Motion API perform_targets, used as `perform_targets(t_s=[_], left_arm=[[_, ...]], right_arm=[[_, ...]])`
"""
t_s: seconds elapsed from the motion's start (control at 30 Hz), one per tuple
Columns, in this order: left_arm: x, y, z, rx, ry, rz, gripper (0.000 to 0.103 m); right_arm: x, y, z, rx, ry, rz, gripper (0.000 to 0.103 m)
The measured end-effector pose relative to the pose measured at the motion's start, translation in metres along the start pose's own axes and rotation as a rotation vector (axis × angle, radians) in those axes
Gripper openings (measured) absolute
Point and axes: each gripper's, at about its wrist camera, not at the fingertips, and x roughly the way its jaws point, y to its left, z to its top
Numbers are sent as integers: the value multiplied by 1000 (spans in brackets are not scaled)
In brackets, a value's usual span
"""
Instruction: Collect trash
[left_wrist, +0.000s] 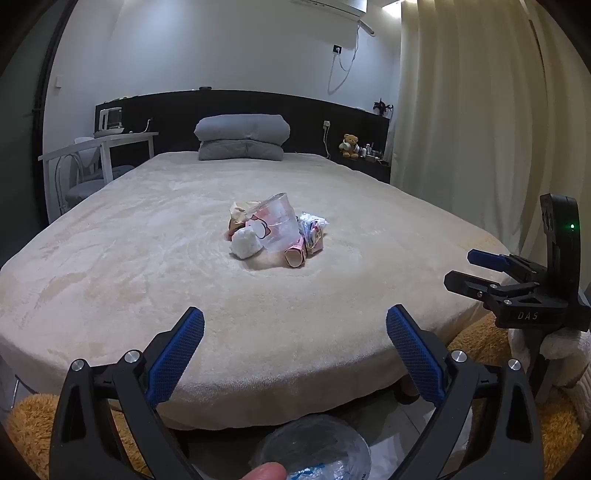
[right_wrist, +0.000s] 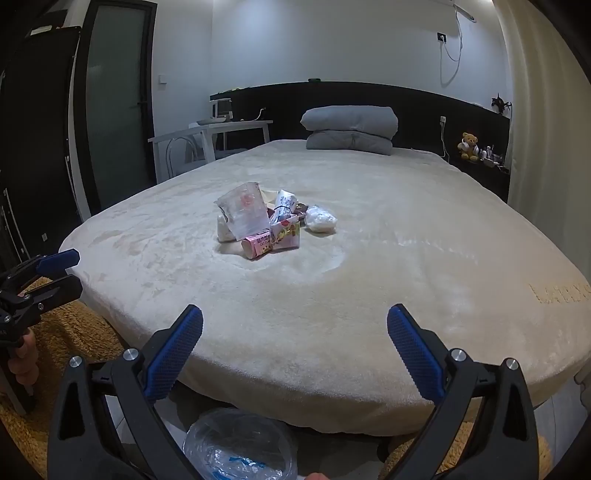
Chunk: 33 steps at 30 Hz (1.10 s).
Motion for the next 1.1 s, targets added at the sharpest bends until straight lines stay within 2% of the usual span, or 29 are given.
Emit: perform_targets(t_s=[0.17,1.1], left_arm=[[7,-3,1,1,10,2,97],[-5,3,-4,-9,-8,-10,97]], right_arm=[[-1,1,1,1,-12,2,99],[-7,1,2,-1,-21,9,99]])
